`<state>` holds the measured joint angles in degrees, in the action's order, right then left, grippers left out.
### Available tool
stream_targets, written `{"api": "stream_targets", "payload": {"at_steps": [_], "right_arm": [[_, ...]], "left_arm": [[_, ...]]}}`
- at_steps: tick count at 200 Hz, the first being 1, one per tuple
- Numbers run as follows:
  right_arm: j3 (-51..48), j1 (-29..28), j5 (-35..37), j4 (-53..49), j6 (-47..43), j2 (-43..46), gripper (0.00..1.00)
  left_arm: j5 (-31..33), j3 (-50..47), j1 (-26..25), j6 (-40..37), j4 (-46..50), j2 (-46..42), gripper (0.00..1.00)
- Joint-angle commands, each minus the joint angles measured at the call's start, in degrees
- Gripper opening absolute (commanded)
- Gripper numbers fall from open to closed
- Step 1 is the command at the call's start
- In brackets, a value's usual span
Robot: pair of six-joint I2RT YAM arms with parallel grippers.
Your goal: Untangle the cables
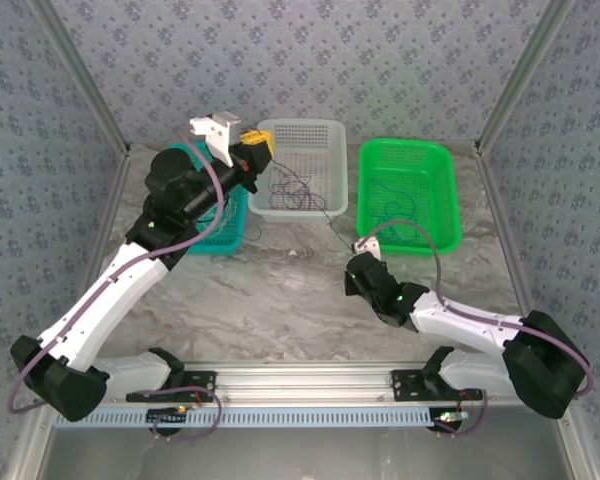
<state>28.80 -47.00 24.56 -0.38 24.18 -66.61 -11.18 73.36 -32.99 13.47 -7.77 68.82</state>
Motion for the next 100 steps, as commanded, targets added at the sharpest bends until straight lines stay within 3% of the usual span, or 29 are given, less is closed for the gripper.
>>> {"api": "stream_targets", "payload": {"at_steps": [1, 44, 73, 82, 100], "right_arm": [[1.4, -2.0, -2.6, -2.4, -8.0, 1.1, 0.0], [3.6, -5.5, -6.4, -4.9, -16.2, 0.7, 0.0], [4.9, -5.5, -2.4, -5.7, -14.7, 0.1, 0.0], [5.0, -5.2, -1.8, -5.4, -13.4, 0.5, 0.1], [5.0, -4.1, -2.8, -3.8, -11.7, 1.3, 0.16]], "left_arm": [[-0.9, 4.6, 2.1, -0.7, 3.8, 1.2, 0.08], [-7.0, 7.8, 6.1, 2.3, 4.7, 6.3, 0.08], [-12.0, 12.6, 7.2, 3.1, 5.5, 11.8, 0.08], [-12.8, 14.1, 7.4, 2.6, 6.0, 13.6, 0.09], [-13.6, 16.7, 7.9, 1.6, 6.8, 16.9, 0.09]]}}
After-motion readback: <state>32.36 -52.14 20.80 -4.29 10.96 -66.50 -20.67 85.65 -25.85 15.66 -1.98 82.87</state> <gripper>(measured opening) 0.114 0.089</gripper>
